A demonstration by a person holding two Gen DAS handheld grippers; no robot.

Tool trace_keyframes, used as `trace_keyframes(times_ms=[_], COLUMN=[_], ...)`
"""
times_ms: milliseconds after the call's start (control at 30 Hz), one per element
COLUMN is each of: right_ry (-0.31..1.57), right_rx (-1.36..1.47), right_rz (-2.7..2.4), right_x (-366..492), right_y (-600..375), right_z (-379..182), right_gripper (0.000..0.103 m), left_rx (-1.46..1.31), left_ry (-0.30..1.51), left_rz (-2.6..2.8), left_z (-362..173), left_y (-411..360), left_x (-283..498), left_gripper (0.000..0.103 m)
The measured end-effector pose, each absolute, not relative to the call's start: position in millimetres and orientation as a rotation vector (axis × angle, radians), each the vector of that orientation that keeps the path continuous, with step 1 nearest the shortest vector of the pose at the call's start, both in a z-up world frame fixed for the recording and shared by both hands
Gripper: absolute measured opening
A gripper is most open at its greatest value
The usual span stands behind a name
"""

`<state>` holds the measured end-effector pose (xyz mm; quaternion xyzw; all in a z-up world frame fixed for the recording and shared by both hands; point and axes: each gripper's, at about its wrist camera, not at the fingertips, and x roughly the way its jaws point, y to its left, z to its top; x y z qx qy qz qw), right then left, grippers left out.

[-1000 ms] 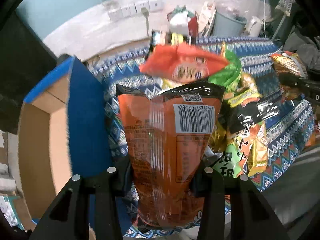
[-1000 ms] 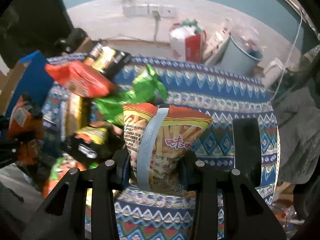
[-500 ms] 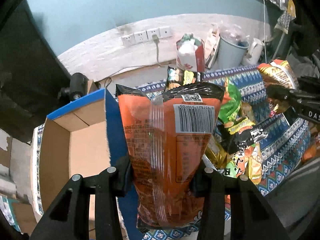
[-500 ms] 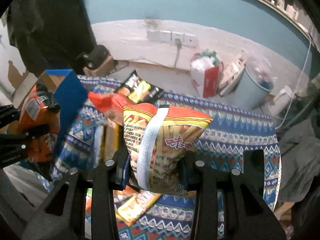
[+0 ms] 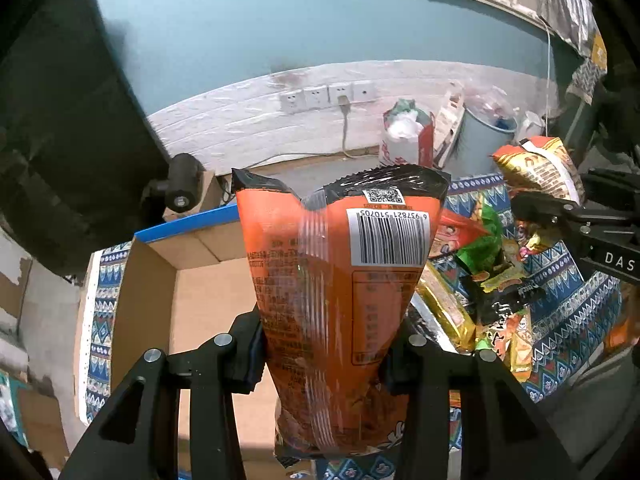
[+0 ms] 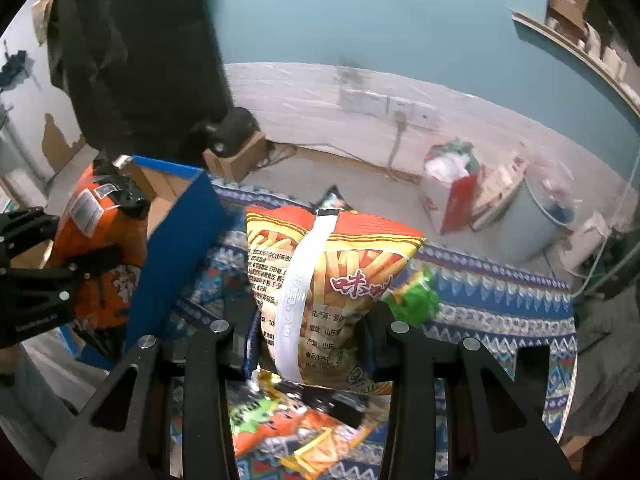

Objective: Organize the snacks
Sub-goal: 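Carry both held bags over the cardboard box and lower them in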

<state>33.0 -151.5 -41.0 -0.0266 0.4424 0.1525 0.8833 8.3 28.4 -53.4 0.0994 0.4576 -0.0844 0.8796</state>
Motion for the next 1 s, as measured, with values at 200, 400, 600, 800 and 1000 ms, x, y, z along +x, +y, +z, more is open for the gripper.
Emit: trace_keyframes(times_ms=[200, 400, 600, 800, 1000], right_ry=[0.913, 0.899, 0.895, 0.899, 0.919], right_rx=[-0.075, -0.096, -0.116, -0.134, -0.153], right_rz=[0.365, 0.424, 0.480, 0.540, 0.589], right_x=[40.8, 47.2, 50.6, 55.3, 61.0], right_y=[-120.6, -85.7, -47.7, -7.7, 27.7], right_z=[-34.6, -30.0, -28.1, -28.0, -34.6], right_gripper=[0.037, 0.037, 0.037, 0.037, 0.037], left_rx=[0.157, 0.115, 0.080, 0.055, 0.032], left_ry=[0.955, 0.962, 0.985, 1.007, 1.038], left_rz=[-0.123, -0.059, 0.003, 0.048, 0.098], left_z=[-53.9, -57.7, -66.8, -75.4, -88.2], left_y=[60.8, 96.2, 129.3, 154.7, 177.9], left_x=[11.3, 12.4, 11.4, 9.0, 11.3], left_gripper=[0.045, 0.045, 0.045, 0.045, 0.045])
